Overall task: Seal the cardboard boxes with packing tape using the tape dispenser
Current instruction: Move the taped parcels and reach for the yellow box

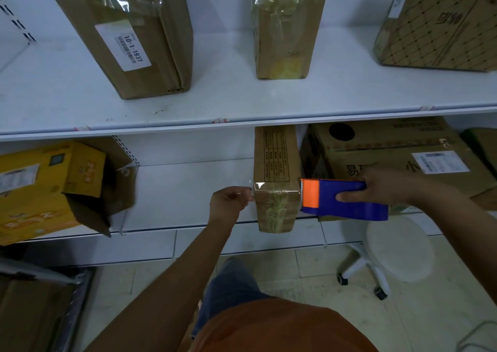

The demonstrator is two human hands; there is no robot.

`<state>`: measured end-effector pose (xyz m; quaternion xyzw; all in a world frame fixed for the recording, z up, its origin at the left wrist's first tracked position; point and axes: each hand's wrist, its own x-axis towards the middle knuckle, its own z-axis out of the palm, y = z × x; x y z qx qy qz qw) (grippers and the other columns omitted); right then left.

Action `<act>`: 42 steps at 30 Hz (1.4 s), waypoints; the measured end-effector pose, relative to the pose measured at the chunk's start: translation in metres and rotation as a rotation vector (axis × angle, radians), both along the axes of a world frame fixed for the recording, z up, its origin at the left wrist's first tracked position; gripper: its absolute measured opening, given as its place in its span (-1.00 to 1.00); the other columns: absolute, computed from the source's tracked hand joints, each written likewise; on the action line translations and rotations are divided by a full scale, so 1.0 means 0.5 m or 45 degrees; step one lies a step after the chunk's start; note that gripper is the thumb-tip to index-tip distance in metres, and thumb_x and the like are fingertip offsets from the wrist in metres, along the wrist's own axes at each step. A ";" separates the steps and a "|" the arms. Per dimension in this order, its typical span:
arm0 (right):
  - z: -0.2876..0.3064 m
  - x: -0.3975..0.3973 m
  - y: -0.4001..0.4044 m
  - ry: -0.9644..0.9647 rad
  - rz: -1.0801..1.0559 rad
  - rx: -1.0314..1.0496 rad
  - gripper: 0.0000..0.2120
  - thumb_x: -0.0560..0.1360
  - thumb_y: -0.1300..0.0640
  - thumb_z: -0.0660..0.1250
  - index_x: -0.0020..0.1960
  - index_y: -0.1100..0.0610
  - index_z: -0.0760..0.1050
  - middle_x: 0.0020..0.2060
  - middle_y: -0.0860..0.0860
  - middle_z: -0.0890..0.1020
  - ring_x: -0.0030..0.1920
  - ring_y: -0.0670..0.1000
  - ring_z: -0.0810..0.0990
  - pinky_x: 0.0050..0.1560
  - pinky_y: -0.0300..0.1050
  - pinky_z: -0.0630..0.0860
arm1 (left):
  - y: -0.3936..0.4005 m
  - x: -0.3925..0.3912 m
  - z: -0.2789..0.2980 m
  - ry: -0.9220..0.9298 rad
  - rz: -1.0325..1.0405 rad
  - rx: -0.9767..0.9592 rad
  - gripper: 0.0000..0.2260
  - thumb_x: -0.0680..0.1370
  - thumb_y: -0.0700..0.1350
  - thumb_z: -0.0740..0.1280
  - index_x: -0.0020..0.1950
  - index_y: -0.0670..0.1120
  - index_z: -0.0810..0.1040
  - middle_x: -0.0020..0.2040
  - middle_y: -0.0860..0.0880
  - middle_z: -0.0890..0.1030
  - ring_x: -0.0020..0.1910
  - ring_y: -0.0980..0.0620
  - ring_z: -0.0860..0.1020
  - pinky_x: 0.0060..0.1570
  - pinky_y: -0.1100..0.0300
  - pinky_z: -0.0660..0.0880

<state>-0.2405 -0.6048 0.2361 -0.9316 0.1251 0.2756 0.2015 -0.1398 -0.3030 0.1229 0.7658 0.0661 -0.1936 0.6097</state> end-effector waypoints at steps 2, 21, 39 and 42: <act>-0.001 -0.003 -0.003 0.029 -0.012 0.023 -0.50 0.39 -0.40 0.29 -0.11 0.05 0.59 -0.26 0.02 0.67 -0.24 -0.03 0.65 -0.21 -0.20 0.53 | -0.013 0.010 -0.003 0.037 -0.043 0.094 -0.91 0.54 -0.21 0.43 -0.06 -0.06 0.72 -0.17 -0.07 0.73 -0.12 -0.10 0.69 -0.01 0.07 0.65; -0.017 -0.020 -0.005 0.011 -0.025 0.025 -0.50 0.40 -0.42 0.27 -0.04 0.00 0.59 -0.26 -0.06 0.66 -0.24 -0.10 0.65 -0.25 -0.25 0.50 | -0.069 -0.012 0.088 -0.256 -0.674 0.972 -0.52 0.72 0.12 -0.04 -0.07 -0.17 0.51 -0.18 -0.06 0.50 -0.17 0.01 0.48 -0.14 0.18 0.35; -0.027 -0.037 -0.024 -0.016 -0.069 0.043 -0.56 0.43 -0.37 0.31 -0.05 0.00 0.54 -0.22 -0.05 0.65 -0.19 -0.07 0.64 -0.18 -0.19 0.52 | -0.061 0.029 0.117 -0.327 -1.267 1.500 -0.45 0.54 0.25 0.34 0.25 -0.19 0.50 0.10 -0.10 0.58 0.09 -0.05 0.57 0.04 0.12 0.49; -0.029 -0.038 -0.023 -0.004 -0.082 0.054 -0.54 0.43 -0.38 0.30 -0.06 0.03 0.56 -0.23 -0.02 0.65 -0.19 -0.05 0.64 -0.17 -0.16 0.55 | -0.053 -0.001 0.146 -0.532 -1.150 1.612 -0.27 0.60 0.27 0.21 0.55 -0.25 0.20 0.49 -0.21 0.36 0.40 -0.14 0.42 0.24 0.02 0.47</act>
